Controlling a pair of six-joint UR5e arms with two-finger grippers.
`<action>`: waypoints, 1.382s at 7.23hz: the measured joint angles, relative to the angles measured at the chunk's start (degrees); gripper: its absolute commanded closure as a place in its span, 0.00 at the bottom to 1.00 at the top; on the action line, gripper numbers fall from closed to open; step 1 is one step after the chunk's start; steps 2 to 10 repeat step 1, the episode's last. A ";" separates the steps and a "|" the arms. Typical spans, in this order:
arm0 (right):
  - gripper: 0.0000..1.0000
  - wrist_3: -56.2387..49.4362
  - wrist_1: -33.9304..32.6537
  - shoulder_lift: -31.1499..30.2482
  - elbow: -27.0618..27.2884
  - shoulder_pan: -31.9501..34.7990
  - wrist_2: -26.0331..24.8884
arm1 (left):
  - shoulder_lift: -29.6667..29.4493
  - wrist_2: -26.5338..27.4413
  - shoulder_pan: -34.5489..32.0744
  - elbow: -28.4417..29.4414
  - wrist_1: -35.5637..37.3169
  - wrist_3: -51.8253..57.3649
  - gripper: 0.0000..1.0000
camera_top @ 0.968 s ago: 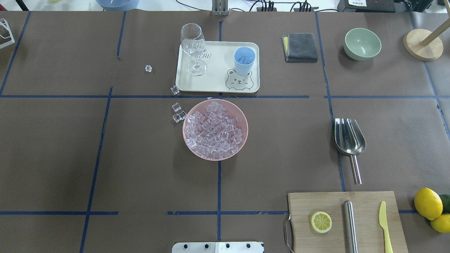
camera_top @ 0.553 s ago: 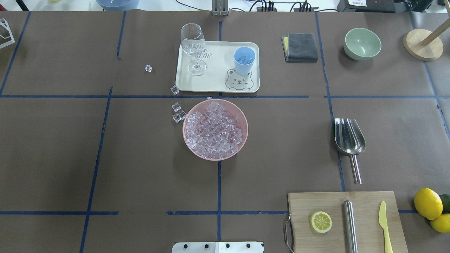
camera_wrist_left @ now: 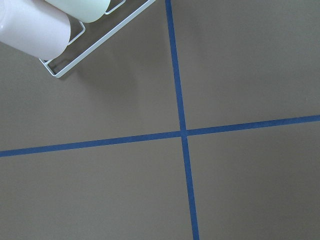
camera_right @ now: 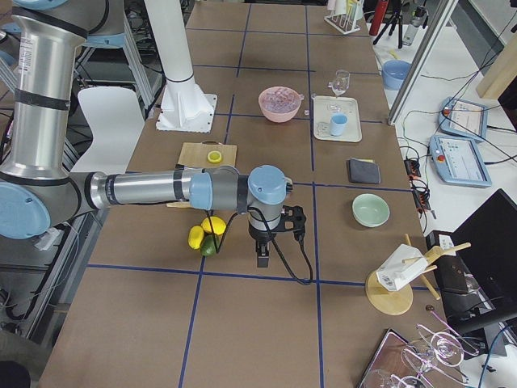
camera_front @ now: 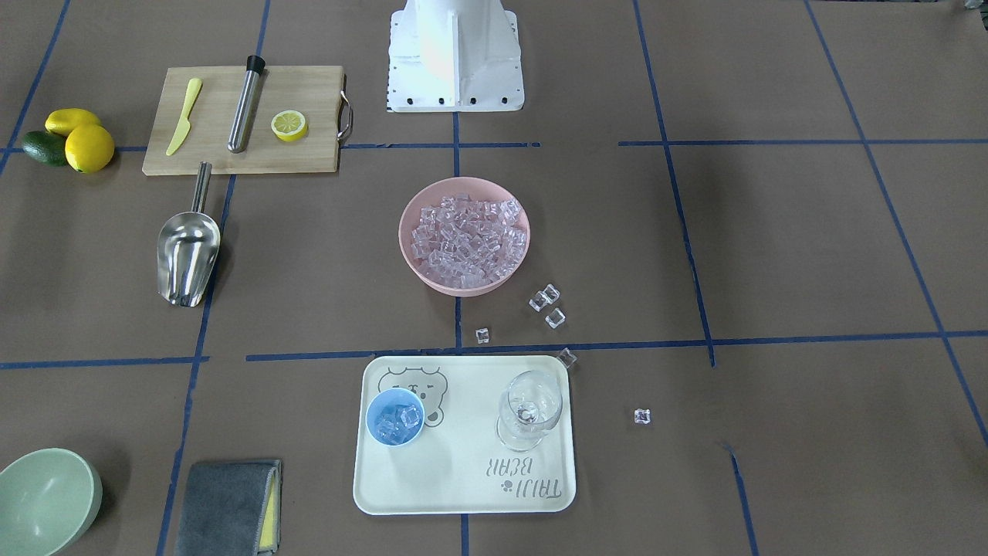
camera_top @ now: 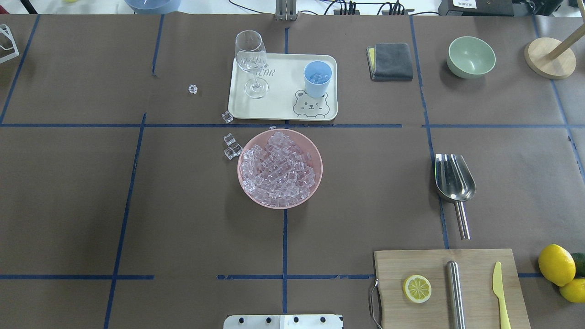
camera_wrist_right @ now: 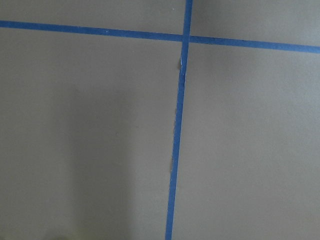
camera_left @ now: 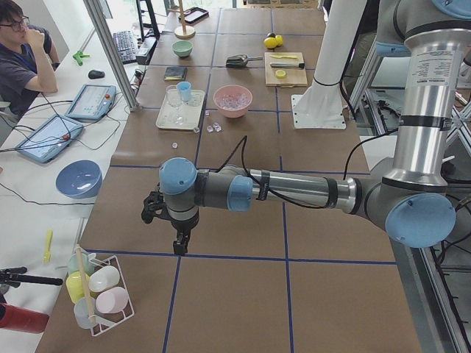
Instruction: Put ice in cup with scoop
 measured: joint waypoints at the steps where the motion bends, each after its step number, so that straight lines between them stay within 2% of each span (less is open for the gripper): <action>1: 0.00 0.01 0.00 0.00 0.04 0.00 0.01 | -0.01 -0.02 0.00 0.00 -0.03 0.00 0.00; 10: 0.00 0.01 0.00 0.00 0.04 0.00 0.01 | -0.01 -0.02 0.00 0.00 -0.03 0.00 0.00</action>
